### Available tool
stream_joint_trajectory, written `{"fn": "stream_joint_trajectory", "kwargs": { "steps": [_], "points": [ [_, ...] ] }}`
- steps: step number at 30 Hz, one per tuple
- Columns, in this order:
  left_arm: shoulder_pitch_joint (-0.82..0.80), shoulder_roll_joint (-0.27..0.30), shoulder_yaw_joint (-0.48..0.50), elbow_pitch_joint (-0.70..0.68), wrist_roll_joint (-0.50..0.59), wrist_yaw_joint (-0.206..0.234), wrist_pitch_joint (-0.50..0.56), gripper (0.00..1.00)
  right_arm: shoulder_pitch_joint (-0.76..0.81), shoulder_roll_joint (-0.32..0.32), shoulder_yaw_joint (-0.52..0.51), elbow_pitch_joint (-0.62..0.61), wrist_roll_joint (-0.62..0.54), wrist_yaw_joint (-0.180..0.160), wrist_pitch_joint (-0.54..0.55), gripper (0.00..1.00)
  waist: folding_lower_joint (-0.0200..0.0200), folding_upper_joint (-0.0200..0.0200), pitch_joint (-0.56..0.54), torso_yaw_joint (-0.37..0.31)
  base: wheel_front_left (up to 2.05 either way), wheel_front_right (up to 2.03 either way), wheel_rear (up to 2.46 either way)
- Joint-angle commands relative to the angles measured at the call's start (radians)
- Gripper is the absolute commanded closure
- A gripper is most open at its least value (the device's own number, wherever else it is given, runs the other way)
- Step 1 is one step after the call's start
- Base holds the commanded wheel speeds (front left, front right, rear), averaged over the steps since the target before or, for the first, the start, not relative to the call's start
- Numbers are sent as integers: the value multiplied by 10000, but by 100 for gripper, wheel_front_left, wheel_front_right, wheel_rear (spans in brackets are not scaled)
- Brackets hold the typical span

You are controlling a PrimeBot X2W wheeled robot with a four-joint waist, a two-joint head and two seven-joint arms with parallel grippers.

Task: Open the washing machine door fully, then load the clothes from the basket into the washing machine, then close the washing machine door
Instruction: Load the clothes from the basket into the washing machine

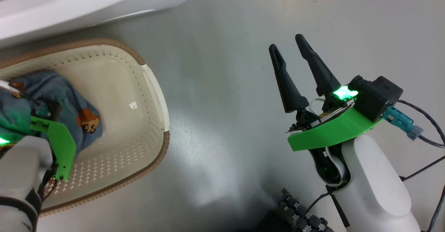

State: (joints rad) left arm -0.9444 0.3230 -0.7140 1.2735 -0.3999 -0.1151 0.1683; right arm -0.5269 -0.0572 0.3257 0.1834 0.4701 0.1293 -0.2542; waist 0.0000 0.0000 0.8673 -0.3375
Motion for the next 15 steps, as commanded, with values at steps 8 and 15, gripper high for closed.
{"fn": "stream_joint_trajectory", "kwargs": {
  "steps": [8,15],
  "points": [
    [-40,82,-173,91,23,-90,323,100,157,70,108,-213,99,14,-76,0,0,0,13,-46,0,0,0],
    [-77,-64,-247,58,-172,-133,-189,100,209,70,24,-189,54,14,-76,0,0,0,-146,60,0,0,0]
  ]
}}
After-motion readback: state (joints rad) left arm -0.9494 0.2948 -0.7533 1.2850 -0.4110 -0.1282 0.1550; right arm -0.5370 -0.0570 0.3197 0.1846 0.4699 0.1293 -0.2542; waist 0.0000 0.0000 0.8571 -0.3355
